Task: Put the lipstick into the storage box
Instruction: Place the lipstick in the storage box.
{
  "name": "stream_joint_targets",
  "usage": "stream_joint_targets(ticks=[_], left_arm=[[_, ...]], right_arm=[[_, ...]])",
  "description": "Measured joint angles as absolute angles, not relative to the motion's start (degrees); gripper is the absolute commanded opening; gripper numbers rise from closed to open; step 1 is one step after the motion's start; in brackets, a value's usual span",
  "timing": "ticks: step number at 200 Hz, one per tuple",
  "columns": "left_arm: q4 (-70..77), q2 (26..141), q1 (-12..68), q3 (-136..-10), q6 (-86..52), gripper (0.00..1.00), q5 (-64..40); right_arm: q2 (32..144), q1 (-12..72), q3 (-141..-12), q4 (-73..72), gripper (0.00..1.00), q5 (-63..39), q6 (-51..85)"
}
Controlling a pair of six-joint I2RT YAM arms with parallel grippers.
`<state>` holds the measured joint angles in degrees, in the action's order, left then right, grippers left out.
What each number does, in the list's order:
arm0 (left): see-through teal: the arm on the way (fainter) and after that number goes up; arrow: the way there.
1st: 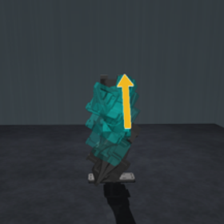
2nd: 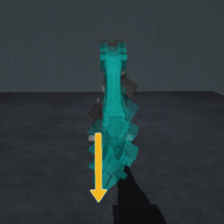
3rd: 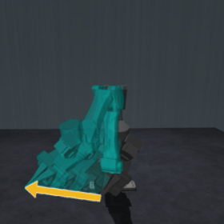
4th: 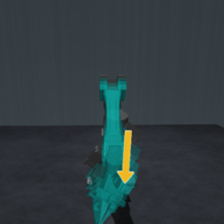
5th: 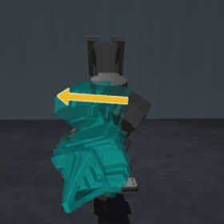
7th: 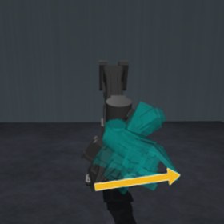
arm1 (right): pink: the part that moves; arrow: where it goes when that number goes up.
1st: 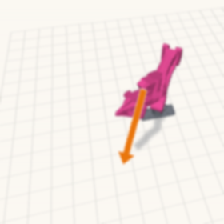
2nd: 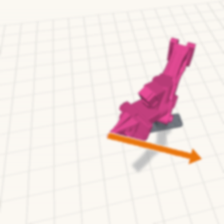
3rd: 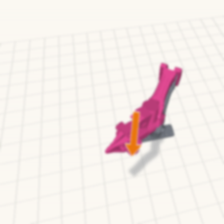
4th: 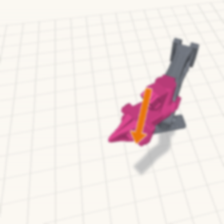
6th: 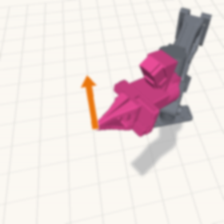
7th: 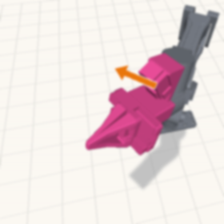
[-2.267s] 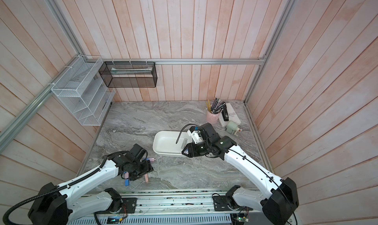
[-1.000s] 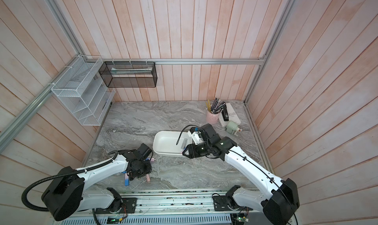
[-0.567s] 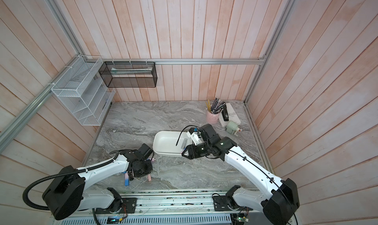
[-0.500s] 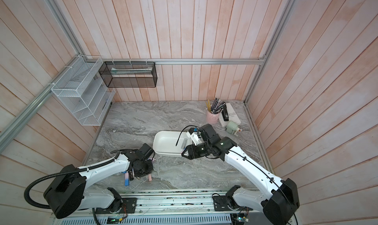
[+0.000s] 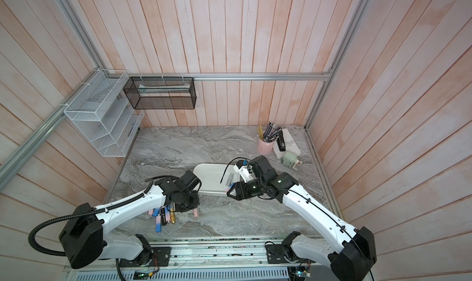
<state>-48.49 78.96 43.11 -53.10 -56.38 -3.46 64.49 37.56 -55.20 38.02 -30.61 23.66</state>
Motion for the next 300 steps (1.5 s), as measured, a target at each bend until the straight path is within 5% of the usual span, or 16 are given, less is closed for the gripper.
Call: stream_joint_targets(ticks=[49, 113, 245, 258, 278, 300], left_arm=[[-52.6, 82.2, 43.4, -68.2, -53.8, 0.03, -1.2], [-51.9, 100.3, 42.6, -81.6, -46.2, 0.03, -1.1], [-46.1, 114.8, 38.2, -88.2, -38.1, 0.12, -6.3], [-45.7, 115.2, 38.2, -87.9, -37.8, 0.20, -6.7], [-45.1, 115.0, 38.2, -87.9, -37.1, 0.47, -7.1], [-44.9, 113.8, 38.2, -87.8, -36.8, 0.91, -7.0]], right_arm=[[63.4, 36.7, -54.1, 38.7, 0.69, -30.6, 23.4], [62.3, 35.5, -53.9, 38.7, 0.89, -30.4, 23.9], [59.9, 35.0, -52.2, 38.9, 0.91, -28.0, 27.2], [59.7, 35.0, -52.2, 38.8, 0.92, -27.7, 27.5], [59.7, 35.0, -52.1, 38.7, 0.92, -27.5, 27.9], [59.7, 35.0, -51.6, 38.6, 0.92, -27.5, 28.4]])
